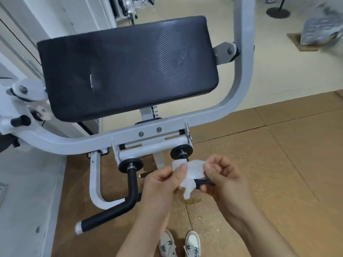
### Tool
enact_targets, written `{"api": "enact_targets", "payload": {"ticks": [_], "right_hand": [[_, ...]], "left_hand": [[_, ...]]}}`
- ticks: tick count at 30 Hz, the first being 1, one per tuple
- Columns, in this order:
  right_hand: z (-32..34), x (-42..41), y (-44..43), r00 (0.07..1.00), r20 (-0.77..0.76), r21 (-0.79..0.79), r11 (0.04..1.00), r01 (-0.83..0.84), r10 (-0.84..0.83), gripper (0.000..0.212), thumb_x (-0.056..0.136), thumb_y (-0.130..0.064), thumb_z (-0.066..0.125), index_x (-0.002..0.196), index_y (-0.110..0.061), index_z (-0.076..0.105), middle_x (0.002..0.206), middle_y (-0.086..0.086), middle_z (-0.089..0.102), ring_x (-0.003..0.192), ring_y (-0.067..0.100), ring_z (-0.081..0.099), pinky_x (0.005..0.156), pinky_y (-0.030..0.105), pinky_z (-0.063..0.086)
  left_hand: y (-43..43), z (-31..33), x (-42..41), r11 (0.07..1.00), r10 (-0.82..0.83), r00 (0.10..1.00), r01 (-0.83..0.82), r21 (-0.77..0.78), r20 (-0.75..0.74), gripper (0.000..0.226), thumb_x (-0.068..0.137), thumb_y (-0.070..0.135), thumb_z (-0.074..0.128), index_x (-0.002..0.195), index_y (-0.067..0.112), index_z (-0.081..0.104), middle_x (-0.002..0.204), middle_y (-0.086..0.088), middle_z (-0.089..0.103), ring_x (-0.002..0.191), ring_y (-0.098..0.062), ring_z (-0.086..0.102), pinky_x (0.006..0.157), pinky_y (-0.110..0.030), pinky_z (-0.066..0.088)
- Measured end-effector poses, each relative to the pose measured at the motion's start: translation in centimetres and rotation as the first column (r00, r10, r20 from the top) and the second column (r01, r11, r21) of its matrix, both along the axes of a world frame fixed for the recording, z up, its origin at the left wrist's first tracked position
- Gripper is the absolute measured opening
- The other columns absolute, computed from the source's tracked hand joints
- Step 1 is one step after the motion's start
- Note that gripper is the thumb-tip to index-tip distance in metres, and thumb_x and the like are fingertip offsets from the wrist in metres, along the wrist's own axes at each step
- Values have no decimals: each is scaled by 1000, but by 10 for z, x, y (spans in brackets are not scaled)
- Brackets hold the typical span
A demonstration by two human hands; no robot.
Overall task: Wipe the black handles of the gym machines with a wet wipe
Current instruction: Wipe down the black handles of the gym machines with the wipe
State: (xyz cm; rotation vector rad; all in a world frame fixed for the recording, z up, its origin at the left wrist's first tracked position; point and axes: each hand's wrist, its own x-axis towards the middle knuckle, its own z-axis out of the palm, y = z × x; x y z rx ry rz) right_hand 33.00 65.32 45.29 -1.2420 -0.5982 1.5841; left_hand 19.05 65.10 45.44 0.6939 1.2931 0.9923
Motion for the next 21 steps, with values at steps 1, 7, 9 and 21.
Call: {"api": "enact_targets", "payload": {"ticks": [1,7,9,21], "right_hand": [[8,3,-3,998,-35,-18,999,48,-48,15,89,-2,55,78,-11,60,65,7,56,56,15,55,44,21,47],[47,18,-13,935,-248,-106,967,233,-253,21,91,4,49,79,-11,58,80,10,67,66,19,60,44,19,51],[55,23,-13,907,-290,-110,952,287,-307,21,91,6,47,82,-11,56,82,12,67,67,20,60,46,19,53],[59,46,36,755,375,-101,833,-544,538,26,76,-12,72,102,-18,69,71,-2,64,49,6,46,40,16,35]], "left_hand": [[-1,6,3,1000,-17,1000,17,-1,5,32,72,35,69,74,3,72,56,-5,53,50,-11,44,58,-27,37],[-1,31,-10,987,158,958,-151,-48,240,13,79,22,67,73,16,76,70,0,66,70,-14,56,75,-31,46],[-1,32,-20,979,204,908,-183,-92,366,11,82,20,66,87,14,73,83,-3,72,80,-17,62,82,-34,50],[10,8,-7,956,276,912,-292,9,304,19,83,25,64,69,19,75,59,0,50,55,-9,43,58,-20,37]]}}
